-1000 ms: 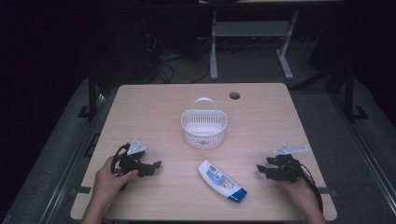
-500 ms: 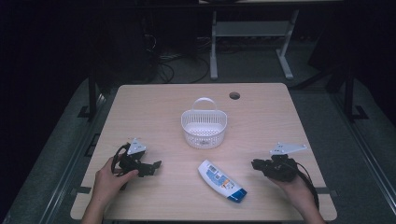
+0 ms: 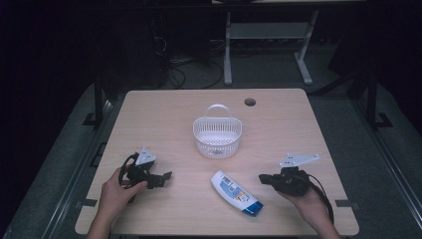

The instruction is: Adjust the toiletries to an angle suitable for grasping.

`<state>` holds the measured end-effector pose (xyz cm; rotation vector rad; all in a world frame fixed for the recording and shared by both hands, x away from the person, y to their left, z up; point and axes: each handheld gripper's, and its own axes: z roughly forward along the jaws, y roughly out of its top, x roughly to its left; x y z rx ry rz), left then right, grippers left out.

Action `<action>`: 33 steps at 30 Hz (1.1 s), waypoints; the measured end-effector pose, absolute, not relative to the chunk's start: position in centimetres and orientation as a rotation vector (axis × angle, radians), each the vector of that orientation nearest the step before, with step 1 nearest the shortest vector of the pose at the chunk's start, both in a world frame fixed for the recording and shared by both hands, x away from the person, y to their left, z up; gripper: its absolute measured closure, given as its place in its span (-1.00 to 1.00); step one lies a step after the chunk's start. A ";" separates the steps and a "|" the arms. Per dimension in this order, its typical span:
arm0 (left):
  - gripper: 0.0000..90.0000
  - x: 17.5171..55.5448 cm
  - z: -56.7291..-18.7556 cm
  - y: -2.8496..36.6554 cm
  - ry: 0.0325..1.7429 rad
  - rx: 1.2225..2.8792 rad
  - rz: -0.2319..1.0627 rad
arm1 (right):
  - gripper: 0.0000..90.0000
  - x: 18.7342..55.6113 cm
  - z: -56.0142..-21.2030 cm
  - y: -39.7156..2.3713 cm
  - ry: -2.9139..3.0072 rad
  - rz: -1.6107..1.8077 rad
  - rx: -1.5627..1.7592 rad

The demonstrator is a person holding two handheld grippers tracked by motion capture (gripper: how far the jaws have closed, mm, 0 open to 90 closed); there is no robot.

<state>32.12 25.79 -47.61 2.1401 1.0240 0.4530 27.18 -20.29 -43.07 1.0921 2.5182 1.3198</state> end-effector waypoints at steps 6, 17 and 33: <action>-0.71 32.1 -47.6 25.8 1.025 2.139 0.453 | 1.00 26.9 -42.8 -19.6 2.535 1.357 1.064; -0.71 32.1 -47.6 25.8 1.025 2.138 0.453 | 0.99 25.3 -42.5 -18.4 2.578 1.344 1.020; -0.71 32.1 -47.6 25.8 1.024 2.140 0.453 | 1.00 23.3 -43.6 -17.2 2.625 1.380 0.951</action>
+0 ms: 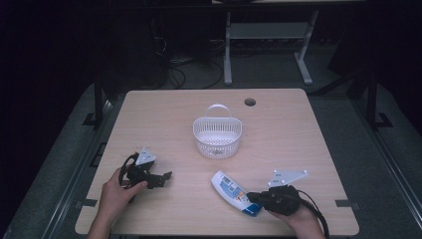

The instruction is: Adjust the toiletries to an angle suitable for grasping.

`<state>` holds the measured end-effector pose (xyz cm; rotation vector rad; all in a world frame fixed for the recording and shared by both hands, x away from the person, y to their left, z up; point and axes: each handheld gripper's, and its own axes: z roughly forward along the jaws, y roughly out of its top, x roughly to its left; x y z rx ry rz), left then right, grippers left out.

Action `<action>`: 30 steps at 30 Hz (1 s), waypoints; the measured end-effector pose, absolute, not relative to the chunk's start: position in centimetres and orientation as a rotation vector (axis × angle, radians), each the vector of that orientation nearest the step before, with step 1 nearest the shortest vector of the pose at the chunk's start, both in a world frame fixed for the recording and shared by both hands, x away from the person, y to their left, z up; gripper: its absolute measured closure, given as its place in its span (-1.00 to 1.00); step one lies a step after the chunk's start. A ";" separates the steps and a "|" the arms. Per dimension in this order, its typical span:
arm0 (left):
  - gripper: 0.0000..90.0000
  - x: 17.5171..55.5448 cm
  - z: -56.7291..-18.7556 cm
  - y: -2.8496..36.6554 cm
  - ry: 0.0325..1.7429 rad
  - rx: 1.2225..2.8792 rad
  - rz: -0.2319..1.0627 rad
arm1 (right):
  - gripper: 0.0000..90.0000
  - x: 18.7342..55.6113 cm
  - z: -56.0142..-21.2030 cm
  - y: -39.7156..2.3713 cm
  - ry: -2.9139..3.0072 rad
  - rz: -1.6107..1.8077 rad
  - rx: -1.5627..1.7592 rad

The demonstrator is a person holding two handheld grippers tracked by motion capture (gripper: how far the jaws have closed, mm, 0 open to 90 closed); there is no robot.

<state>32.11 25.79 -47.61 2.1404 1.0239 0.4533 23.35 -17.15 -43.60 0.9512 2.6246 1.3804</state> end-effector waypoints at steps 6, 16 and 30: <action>-0.71 32.1 -47.6 25.8 1.024 2.140 0.453 | 0.99 23.0 -44.1 -16.5 2.673 1.376 0.917; -0.71 32.1 -47.6 25.8 1.024 2.141 0.453 | 0.99 22.9 -44.7 -15.9 2.718 1.348 0.889; -0.71 32.1 -47.6 25.8 1.024 2.140 0.453 | 1.00 23.1 -44.9 -16.2 2.733 1.316 0.895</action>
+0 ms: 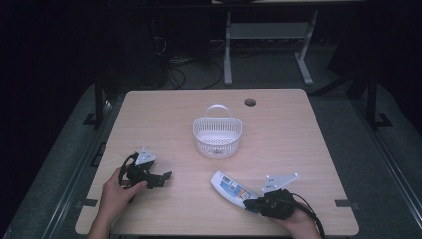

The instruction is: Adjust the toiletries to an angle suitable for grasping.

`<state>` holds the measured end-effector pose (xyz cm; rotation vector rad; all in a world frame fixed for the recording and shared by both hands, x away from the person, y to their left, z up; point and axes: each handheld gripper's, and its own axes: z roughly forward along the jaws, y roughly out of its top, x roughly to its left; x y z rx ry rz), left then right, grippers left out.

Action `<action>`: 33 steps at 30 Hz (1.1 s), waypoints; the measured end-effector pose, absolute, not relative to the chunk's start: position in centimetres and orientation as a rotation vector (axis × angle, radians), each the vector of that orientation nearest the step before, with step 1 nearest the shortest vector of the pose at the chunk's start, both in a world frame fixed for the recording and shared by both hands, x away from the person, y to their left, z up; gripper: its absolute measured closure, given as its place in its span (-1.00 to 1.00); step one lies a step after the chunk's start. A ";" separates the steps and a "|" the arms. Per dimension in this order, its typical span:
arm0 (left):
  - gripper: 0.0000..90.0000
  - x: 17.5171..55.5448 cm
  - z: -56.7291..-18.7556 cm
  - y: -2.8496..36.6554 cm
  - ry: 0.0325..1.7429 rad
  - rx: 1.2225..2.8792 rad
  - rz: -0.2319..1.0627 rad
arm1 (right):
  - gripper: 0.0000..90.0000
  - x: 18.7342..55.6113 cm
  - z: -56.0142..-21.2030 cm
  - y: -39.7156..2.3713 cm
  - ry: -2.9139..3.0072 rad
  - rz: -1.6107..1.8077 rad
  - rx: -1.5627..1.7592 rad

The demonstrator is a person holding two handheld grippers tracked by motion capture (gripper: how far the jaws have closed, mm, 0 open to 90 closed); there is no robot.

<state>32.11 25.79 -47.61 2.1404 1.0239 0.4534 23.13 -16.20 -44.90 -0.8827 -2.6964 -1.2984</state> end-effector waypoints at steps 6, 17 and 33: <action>-0.71 32.1 -47.6 25.8 1.024 2.141 0.453 | 0.99 23.4 -45.0 -16.6 -2.715 -1.288 -0.908; -0.71 32.1 -47.6 25.8 1.024 2.140 0.453 | 1.00 24.3 -45.4 -17.6 -2.745 -1.248 -0.974; -0.71 32.1 -47.6 25.8 1.024 2.139 0.454 | 1.00 26.6 -45.4 -18.5 -2.770 -1.217 -1.077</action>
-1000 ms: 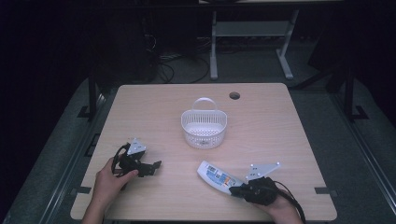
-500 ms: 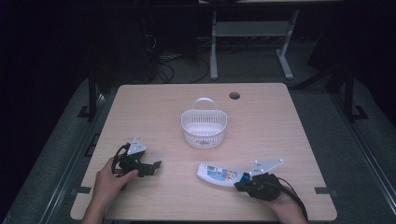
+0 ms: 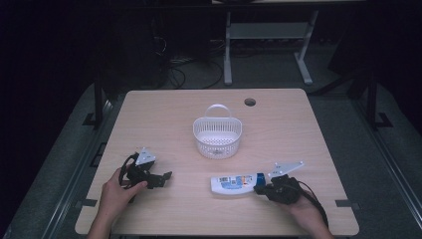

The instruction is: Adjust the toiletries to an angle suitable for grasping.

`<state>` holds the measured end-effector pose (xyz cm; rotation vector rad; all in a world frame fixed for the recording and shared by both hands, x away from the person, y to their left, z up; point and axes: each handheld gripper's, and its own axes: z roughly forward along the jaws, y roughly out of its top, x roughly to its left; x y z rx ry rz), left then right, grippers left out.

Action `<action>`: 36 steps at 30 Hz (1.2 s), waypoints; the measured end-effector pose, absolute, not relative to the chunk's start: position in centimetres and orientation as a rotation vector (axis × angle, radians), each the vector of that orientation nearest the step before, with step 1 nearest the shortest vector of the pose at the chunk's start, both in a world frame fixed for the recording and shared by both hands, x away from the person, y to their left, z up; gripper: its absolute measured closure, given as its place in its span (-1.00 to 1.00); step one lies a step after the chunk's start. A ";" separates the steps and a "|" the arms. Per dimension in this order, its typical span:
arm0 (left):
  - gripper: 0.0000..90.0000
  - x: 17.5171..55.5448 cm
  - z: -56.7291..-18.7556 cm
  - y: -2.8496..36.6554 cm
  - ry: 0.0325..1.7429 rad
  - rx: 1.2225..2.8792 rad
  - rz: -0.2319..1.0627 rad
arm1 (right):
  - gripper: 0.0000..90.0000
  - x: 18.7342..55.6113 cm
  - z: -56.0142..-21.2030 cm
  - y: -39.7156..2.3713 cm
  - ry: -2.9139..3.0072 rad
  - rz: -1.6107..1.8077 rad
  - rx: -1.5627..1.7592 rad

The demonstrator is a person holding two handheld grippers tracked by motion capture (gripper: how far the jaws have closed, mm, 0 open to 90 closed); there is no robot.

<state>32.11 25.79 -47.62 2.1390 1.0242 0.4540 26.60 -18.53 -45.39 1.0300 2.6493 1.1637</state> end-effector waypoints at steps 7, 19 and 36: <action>-0.71 32.1 -47.6 25.8 1.025 2.138 0.453 | 1.00 27.5 -45.4 -18.6 2.651 1.147 1.054; -0.71 32.1 -47.6 25.8 1.023 2.142 0.453 | 1.00 29.6 -45.5 -18.6 2.616 1.113 1.087; -0.71 32.1 -47.6 25.8 1.024 2.142 0.452 | 1.00 32.2 -45.6 -17.4 2.566 1.113 1.143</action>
